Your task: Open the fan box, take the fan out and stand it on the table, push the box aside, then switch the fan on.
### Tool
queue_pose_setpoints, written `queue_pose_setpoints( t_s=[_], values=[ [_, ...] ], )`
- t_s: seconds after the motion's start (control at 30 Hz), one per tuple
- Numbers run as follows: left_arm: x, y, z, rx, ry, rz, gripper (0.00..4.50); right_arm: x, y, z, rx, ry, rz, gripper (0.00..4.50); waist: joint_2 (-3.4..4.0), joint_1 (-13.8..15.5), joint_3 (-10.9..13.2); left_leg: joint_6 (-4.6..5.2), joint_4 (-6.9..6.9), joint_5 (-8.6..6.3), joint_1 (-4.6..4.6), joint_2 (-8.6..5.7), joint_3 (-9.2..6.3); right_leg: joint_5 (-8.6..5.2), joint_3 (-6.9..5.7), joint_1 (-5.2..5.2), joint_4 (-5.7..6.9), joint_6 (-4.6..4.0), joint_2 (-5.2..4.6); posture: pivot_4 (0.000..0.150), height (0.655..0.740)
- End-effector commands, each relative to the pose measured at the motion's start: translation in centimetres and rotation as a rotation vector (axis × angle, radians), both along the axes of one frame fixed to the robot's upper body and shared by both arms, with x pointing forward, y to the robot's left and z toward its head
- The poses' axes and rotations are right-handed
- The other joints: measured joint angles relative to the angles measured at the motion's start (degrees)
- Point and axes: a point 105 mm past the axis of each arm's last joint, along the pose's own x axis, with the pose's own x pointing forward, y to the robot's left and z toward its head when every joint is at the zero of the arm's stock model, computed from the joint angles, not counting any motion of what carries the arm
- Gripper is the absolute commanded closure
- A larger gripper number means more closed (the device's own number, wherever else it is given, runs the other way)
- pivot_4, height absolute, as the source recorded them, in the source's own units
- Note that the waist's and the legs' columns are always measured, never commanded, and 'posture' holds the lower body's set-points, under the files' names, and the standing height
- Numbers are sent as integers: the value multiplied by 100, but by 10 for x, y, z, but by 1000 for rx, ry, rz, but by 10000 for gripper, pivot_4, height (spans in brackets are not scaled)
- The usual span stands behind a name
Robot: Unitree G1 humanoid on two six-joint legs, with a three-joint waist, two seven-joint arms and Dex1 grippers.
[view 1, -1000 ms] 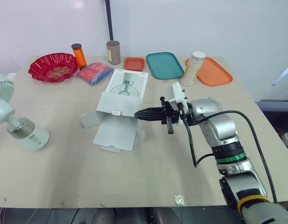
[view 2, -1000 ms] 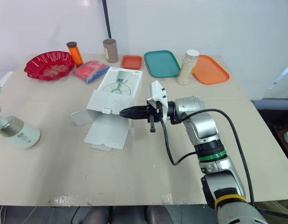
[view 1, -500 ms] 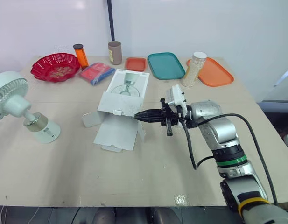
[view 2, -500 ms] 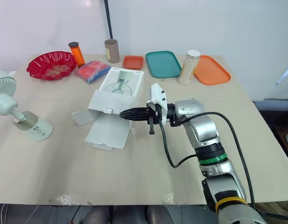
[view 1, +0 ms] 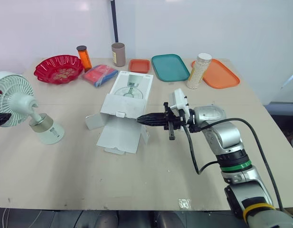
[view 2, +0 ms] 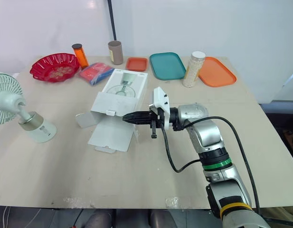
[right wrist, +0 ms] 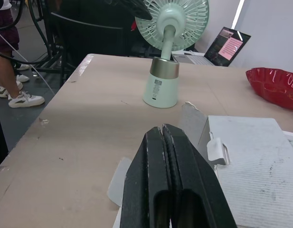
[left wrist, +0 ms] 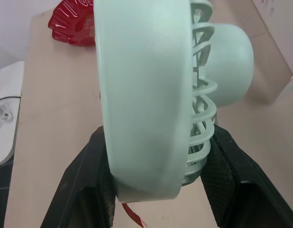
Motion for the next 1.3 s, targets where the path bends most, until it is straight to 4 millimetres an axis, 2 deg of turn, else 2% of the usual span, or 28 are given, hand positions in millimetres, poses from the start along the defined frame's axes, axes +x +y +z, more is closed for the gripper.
queue_pose_setpoints(
  t_s=[0.03,0.1,0.17,0.33,0.47,0.57,0.77,0.97,1.2,1.27,1.3],
  values=[
    [1,-6,-9,-50,32,-6,25761,-6,2,8,12,-42,18,45000,0,0,0,0,0,0,3,0,0,0,0,2,0,0,0,1500,7400],
    [2,-6,-6,-69,4,5,25761,-6,3,6,9,-39,19,45000,0,0,0,0,0,0,7,-1,0,0,0,7,0,0,-1,1500,7400],
    [3,-7,-3,-73,-16,0,15576,-6,4,6,9,-37,20,45000,-1,0,0,0,0,0,8,-1,-1,0,0,7,0,0,0,1500,7400],
    [4,-10,4,-84,-68,3,331,-6,3,5,5,-35,20,45000,-38,-17,6,-2,-1,0,0,7,-1,0,-1,-1,-2,-2,6,1500,7400],
    [4,-9,13,-51,-107,9,331,-6,5,5,5,-36,27,45000,-39,-18,6,-4,-1,-2,-5,7,0,0,0,-5,-7,-2,4,1500,7400],
    [-3,-11,23,-48,-145,-5,331,-6,6,5,4,-35,34,45000,-40,-21,7,-5,-1,-2,-5,8,0,1,-1,-6,-6,-3,5,1500,7400],
    [-34,-7,46,-2,-210,36,331,-6,11,4,3,-35,61,45000,-42,-24,8,-5,-2,-2,-5,8,1,1,-1,-7,-7,-3,4,1500,7400],
    [-54,0,55,53,-245,95,331,-5,16,5,9,-43,83,45000,-43,-38,9,-5,-3,-2,-4,9,1,1,1,-8,-7,-4,5,1500,7400],
    [-61,4,97,88,-560,186,331,-2,20,5,26,-39,89,45000,-45,-24,8,-6,-2,-2,-4,7,1,1,0,-5,-8,-5,2,1500,7400],
    [-61,0,104,56,-651,183,331,-2,22,6,29,-35,96,45000,-48,-21,6,-7,-2,-2,-4,7,1,1,-1,-5,-8,-5,2,1500,7400],
    [-61,-11,103,43,-694,149,331,-2,23,5,28,-33,100,45000,-49,-21,6,-7,-2,-2,-4,6,1,1,0,-4,-9,-5,1,1500,7400]
  ],
)
